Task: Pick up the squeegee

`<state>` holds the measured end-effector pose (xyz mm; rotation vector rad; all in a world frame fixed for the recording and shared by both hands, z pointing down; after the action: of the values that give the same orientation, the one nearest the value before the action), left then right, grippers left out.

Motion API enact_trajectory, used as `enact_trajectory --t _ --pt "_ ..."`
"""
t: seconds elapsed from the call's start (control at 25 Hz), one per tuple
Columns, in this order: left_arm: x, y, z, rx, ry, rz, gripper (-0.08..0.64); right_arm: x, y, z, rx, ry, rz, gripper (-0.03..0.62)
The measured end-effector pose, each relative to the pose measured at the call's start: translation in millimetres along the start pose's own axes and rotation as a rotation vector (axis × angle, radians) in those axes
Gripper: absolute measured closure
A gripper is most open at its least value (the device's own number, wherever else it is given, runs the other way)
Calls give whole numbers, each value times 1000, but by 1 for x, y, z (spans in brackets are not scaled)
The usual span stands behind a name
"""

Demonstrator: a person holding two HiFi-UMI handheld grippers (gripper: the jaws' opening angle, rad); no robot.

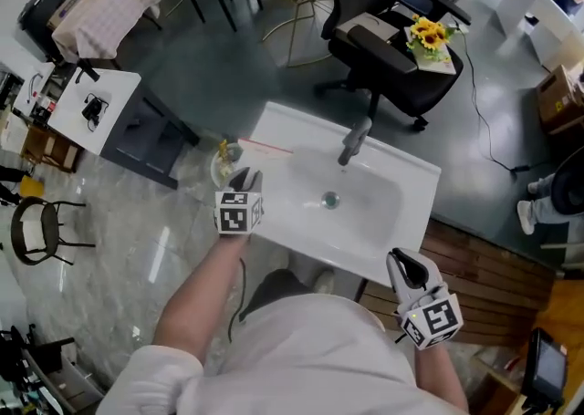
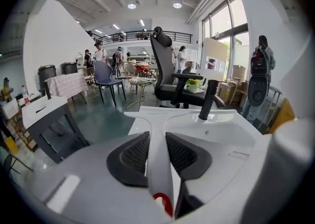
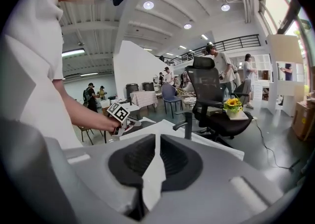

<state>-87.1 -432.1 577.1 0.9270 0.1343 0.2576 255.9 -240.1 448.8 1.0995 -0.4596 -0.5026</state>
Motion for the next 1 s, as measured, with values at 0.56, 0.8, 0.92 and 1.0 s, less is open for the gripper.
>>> enact_trajectory --t 0.56,0.8,0.92,1.0 --pt "28 22 -164 82 3 -74 456 -31 37 14 -8 -184 -65 589" --pt "16 28 -225 143 62 -75 456 -71 23 16 -6 -140 -115 590" --pt "6 39 -260 166 92 -85 456 -102 18 20 0 -119 -115 589" --pt "-3 48 -285 182 103 -75 456 -127 15 22 4 -106 -122 590"
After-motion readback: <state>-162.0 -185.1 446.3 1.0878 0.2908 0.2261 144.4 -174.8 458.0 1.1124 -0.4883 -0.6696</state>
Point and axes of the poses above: the fingertips, and each gripper's own axes: z forward along the fingers, x to its right, y out of its underside, the point moved 5 cm from there along -z, backward along the fingers, and after that the axes turned 2 degrees about -y, right-handed, at the moved point
